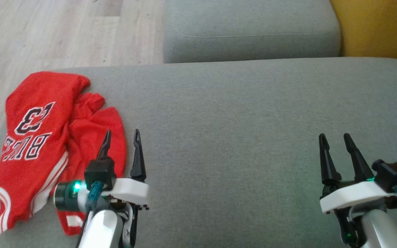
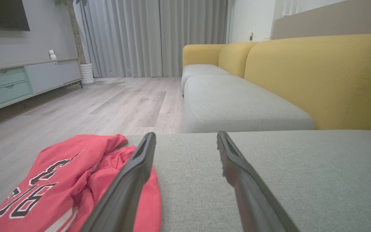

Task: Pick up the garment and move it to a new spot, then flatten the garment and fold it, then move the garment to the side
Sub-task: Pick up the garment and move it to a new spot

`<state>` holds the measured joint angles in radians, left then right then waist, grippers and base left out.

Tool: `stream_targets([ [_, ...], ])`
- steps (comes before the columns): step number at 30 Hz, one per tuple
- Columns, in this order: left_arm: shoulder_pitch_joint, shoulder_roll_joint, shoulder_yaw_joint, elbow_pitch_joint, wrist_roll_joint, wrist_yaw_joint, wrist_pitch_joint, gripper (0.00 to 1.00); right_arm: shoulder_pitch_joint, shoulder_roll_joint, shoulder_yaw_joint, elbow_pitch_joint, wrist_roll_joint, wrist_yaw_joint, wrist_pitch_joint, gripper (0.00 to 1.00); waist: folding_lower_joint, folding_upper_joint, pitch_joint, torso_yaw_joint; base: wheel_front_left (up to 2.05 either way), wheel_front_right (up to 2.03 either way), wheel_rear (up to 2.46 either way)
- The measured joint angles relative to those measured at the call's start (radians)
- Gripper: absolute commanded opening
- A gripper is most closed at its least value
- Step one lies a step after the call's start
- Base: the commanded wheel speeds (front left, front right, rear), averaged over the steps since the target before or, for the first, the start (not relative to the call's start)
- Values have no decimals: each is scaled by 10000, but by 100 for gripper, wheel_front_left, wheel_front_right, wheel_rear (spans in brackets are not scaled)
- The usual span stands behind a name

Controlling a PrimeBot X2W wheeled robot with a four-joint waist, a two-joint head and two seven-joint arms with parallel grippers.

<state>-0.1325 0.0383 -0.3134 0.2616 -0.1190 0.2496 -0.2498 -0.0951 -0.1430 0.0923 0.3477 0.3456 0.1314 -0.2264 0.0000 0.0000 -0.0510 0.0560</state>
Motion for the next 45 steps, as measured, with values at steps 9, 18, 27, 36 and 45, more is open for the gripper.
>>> stream_targets([
  [9,12,2,73,67,-132,-117,-29,100,65,-8,153,-142,244,0,125,100,0,0,-39,973,0,0,0],
  [18,54,25,493,186,-86,-109,-29,100,283,8,474,-261,522,0,98,100,0,0,-65,2319,0,0,0],
  [27,98,44,784,280,-69,-209,-29,100,281,146,67,-119,370,0,305,100,0,0,-135,3519,0,0,0],
  [36,285,48,995,343,-69,-309,-29,100,283,318,12,-253,221,0,418,100,0,0,-131,3741,0,0,0],
  [45,-300,270,1133,807,-462,-922,600,100,291,297,334,-589,226,0,405,100,0,0,8,3456,0,0,0],
])
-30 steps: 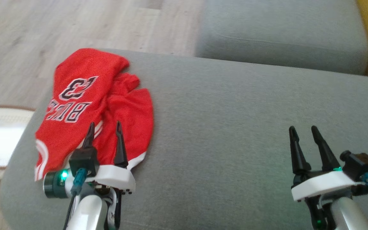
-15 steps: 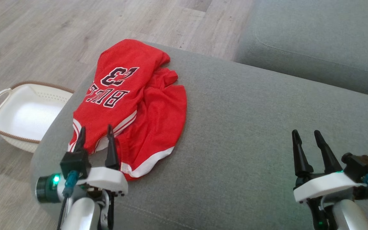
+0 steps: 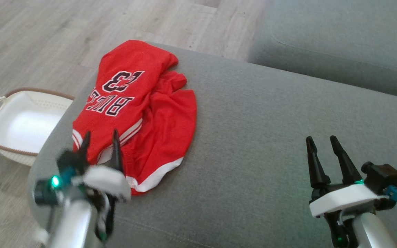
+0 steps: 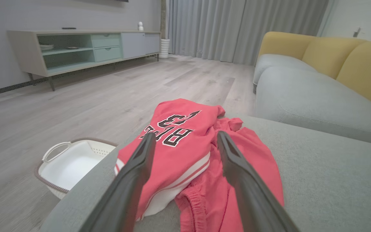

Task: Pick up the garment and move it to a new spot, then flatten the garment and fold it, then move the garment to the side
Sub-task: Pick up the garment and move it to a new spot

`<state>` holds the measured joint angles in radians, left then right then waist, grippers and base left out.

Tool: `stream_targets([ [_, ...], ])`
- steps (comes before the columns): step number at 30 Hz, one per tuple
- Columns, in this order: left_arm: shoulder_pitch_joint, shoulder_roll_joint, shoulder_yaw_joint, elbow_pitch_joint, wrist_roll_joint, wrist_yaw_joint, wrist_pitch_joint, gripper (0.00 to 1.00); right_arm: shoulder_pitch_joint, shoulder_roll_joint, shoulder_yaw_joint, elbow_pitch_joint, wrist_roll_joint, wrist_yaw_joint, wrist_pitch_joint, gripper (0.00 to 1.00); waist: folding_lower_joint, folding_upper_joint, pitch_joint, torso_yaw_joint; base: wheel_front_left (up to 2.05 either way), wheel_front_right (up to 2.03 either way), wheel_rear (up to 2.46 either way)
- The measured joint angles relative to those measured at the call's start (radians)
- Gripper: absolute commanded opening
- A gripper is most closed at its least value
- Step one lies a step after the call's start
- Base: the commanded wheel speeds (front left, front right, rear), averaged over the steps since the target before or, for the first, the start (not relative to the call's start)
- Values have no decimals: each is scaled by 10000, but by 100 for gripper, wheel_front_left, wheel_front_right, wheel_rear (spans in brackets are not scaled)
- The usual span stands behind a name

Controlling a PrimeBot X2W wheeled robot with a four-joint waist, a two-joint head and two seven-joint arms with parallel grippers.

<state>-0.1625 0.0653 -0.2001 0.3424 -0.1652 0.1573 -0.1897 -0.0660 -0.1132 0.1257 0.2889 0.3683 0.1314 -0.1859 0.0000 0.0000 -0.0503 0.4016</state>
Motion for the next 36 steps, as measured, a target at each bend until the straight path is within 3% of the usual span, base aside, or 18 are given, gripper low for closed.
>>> stream_targets([
  [8,-1995,247,132,686,-986,-1078,2533,100,-10,-303,257,-249,182,0,12,100,0,0,343,-734,0,0,0],
  [17,-4253,307,-144,3906,-1544,-2054,4700,100,-245,-600,564,-410,495,0,25,100,0,0,1019,-1921,0,0,0],
  [25,-5112,351,-270,6991,-1592,-1998,6241,100,-624,-855,738,-274,878,0,-94,100,1,0,1573,-2958,0,0,0],
  [29,-5485,395,-349,7689,-1592,-1925,6700,100,-661,-894,800,-157,1003,0,-138,100,0,0,1639,-3232,0,0,0],
  [30,-5585,408,-391,7822,-1593,-1929,6734,93,-662,-894,817,-130,1012,0,-150,100,0,0,1638,-3261,0,0,0],
  [31,-5644,408,-397,7927,-1597,-1931,6730,42,-664,-894,830,-100,1055,0,-182,100,0,0,1627,-3277,0,0,0],
  [32,-5651,430,-416,7965,-1630,-1960,6677,0,-673,-894,846,-69,1070,0,-203,100,0,0,1618,-3291,0,0,0],
  [36,-5647,476,-414,8226,-1664,-2136,6149,0,-708,-892,909,63,1074,0,-247,100,0,0,1529,-3320,0,0,0],
])
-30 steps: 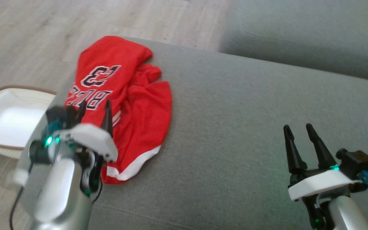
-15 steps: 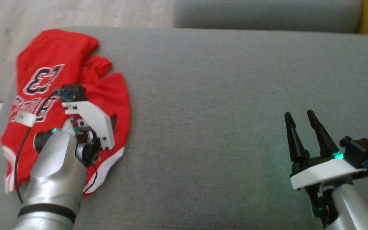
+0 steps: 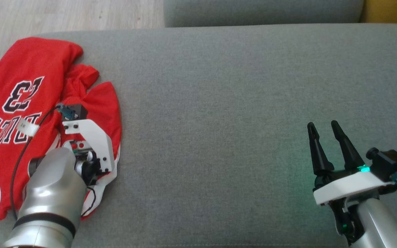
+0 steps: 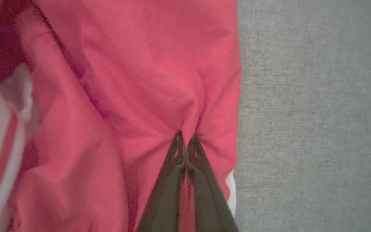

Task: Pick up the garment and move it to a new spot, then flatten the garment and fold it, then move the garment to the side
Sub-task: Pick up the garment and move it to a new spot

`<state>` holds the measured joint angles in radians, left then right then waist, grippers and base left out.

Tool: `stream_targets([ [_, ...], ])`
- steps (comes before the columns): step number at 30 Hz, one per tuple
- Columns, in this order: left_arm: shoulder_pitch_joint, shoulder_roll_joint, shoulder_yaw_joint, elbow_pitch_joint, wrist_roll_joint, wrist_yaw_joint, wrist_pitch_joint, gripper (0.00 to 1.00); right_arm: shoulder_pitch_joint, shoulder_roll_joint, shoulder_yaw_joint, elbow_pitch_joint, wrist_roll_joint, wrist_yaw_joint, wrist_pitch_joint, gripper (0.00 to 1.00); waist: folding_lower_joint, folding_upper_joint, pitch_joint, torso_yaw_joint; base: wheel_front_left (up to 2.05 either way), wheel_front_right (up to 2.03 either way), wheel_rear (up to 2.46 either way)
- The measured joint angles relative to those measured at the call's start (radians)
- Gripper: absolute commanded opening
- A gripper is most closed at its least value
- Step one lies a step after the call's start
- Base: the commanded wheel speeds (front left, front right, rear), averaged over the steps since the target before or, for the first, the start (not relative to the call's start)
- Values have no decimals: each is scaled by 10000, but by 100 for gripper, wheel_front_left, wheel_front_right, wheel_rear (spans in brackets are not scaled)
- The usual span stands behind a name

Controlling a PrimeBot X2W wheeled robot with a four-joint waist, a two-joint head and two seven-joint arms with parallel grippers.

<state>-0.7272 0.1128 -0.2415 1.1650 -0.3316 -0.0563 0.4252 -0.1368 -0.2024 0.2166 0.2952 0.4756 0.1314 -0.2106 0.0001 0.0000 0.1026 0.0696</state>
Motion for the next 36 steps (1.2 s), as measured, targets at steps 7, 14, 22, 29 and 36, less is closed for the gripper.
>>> stream_targets([
  [7,-52,109,-274,0,-8,-351,-897,0,-12,46,21,309,90,0,-128,100,0,0,-596,-103,0,0,0],
  [14,-799,98,-715,-849,59,-598,-1597,0,55,270,-19,424,63,0,-199,100,-1,0,-1270,-367,0,0,0],
  [22,-1262,-466,-1733,-3010,-543,-681,-1718,0,61,324,-38,405,-213,0,-286,100,-1,0,-1611,-1230,0,0,0],
  [29,-1007,-859,-2732,-5578,-2127,-742,-1810,0,63,297,-67,217,-213,0,-286,100,-1,0,-1570,-2178,0,0,0],
  [36,305,-842,-3716,-5342,-2545,-746,-1801,0,64,130,54,90,-176,0,-286,100,-1,0,-1247,-2840,0,0,0],
])
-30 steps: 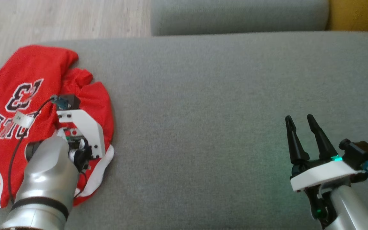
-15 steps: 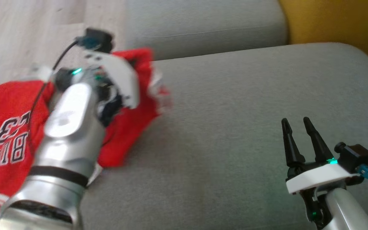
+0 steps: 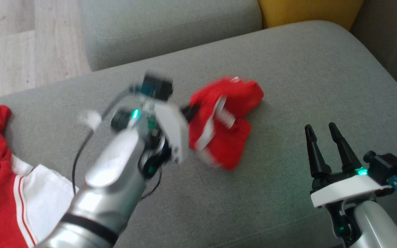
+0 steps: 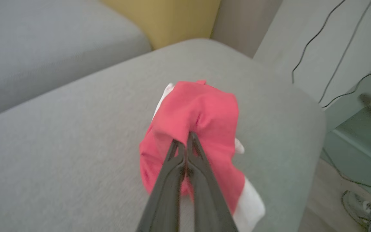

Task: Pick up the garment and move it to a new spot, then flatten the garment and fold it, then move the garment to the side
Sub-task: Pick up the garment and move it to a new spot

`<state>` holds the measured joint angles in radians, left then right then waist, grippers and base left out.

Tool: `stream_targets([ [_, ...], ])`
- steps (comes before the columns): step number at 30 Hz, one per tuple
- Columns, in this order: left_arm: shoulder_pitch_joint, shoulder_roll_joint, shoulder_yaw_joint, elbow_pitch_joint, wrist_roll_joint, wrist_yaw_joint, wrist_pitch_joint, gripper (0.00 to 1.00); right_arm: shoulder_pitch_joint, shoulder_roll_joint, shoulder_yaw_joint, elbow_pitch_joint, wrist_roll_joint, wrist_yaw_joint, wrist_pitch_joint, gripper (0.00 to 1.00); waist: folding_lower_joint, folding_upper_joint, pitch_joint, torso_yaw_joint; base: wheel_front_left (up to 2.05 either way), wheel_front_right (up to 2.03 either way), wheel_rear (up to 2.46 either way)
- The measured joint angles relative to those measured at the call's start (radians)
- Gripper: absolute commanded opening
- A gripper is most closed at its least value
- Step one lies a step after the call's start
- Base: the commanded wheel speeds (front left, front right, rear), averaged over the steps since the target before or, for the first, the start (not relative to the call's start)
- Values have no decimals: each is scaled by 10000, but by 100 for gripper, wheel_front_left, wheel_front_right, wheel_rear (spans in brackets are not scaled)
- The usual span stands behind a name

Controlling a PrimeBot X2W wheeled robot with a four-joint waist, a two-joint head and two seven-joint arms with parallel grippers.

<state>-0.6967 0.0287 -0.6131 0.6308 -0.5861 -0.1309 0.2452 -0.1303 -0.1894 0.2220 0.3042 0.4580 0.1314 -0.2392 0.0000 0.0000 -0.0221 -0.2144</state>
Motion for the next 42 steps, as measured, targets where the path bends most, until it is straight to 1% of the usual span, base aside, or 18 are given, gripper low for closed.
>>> stream_targets([
  [1,200,33,-117,341,144,0,-136,0,-1,-29,33,-4,35,0,0,100,0,0,64,-47,0,0,0],
  [2,495,159,-234,1028,359,0,-700,6,-6,-92,140,-8,98,0,0,100,0,0,175,-111,0,0,0],
  [3,599,234,-240,1296,357,2,-1034,100,-9,-98,226,-27,105,0,0,100,0,0,219,-131,0,0,0],
  [6,704,370,-602,1578,-111,2,-1904,100,-14,-105,401,-52,173,0,0,100,0,0,277,-110,0,0,0],
  [8,701,362,-761,1526,-470,2,-2476,100,-13,-155,397,-59,174,0,0,100,0,0,268,-15,0,0,0],
  [11,700,439,-903,1396,-729,0,-3170,100,-8,-182,330,-81,174,0,-10,100,0,0,232,201,0,0,0],
  [14,691,857,-738,1162,-782,52,-3856,100,-1,-205,263,-276,238,0,-35,100,0,0,177,447,0,0,0],
  [15,686,1018,-585,1043,-769,219,-4096,100,-1,-209,226,-337,240,0,-44,100,0,0,152,518,0,0,0],
  [17,671,1392,-349,639,-621,754,-4447,100,8,-213,138,-435,244,0,-52,100,0,0,94,632,0,0,0],
  [20,822,1726,305,-376,-514,1714,-4836,100,90,-213,-96,-591,136,0,-90,100,0,0,32,729,0,0,0],
  [22,1188,1845,495,-1170,-280,2343,-4936,100,279,-209,-263,-713,35,0,-117,100,0,0,36,758,0,0,0],
  [26,3010,1778,798,-2746,426,3463,-4947,100,669,-201,-564,-1081,-119,0,-117,100,0,0,101,810,0,0,0],
  [29,4527,1557,1116,-3684,1266,4125,-4947,100,817,-201,-846,-1423,-245,0,-119,100,0,0,177,828,0,0,0],
  [31,5321,1388,1302,-4082,1701,4428,-4947,100,849,-201,-989,-1540,-286,0,-119,100,0,0,209,816,0,0,0],
  [32,5623,1279,1419,-4232,1875,4495,-4947,100,862,-205,-1076,-1601,-288,0,-119,100,0,0,222,821,0,0,0],
  [35,6132,1091,1482,-4470,2274,4470,-4947,100,1058,-205,-1231,-1732,-387,0,-119,100,0,0,268,858,0,0,0],
  [38,6167,926,1764,-4514,2485,4311,-4947,100,1262,-213,-1285,-1714,-387,0,-119,100,0,0,275,914,0,0,0],
  [42,6168,872,1994,-4571,2673,4178,-4947,100,1252,-222,-1292,-1722,-389,0,-119,100,0,0,260,931,0,0,0],
])
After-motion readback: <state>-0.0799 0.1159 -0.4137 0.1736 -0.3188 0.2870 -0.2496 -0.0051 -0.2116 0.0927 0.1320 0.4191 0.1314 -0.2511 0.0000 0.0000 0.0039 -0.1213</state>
